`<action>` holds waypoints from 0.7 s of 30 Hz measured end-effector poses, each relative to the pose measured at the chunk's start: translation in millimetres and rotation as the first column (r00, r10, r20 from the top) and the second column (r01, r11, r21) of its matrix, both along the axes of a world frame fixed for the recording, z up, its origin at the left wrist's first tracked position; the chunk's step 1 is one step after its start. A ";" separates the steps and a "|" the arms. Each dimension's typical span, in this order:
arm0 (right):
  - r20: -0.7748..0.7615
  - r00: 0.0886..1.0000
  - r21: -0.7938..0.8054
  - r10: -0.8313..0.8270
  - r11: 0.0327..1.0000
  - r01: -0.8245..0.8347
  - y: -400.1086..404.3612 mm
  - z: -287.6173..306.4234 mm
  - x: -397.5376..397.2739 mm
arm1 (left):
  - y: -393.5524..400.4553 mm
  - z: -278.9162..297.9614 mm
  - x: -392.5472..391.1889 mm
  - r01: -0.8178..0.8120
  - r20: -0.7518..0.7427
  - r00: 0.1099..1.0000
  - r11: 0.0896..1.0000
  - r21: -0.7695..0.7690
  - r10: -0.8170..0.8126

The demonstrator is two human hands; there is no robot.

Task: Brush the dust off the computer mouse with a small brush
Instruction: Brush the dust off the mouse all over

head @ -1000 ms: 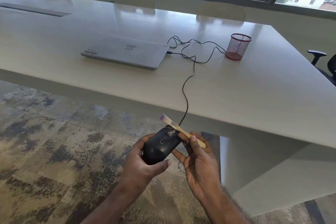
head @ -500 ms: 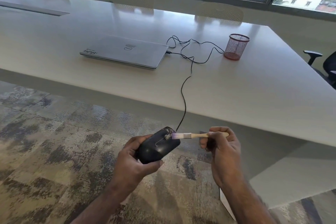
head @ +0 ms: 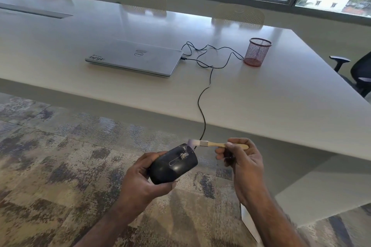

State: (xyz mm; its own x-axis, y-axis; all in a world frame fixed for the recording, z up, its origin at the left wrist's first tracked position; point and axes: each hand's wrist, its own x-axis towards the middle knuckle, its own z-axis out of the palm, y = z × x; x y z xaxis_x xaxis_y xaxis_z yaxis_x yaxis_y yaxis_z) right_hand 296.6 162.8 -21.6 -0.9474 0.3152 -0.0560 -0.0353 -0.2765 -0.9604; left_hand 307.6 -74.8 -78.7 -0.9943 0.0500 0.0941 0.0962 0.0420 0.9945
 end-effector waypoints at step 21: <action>-0.013 1.000 0.049 0.009 0.999 -0.008 5.0 4.1 -6.2 | 3.9 -2.5 -7.8 0.056 -0.043 0.998 0.998 0.003 -0.056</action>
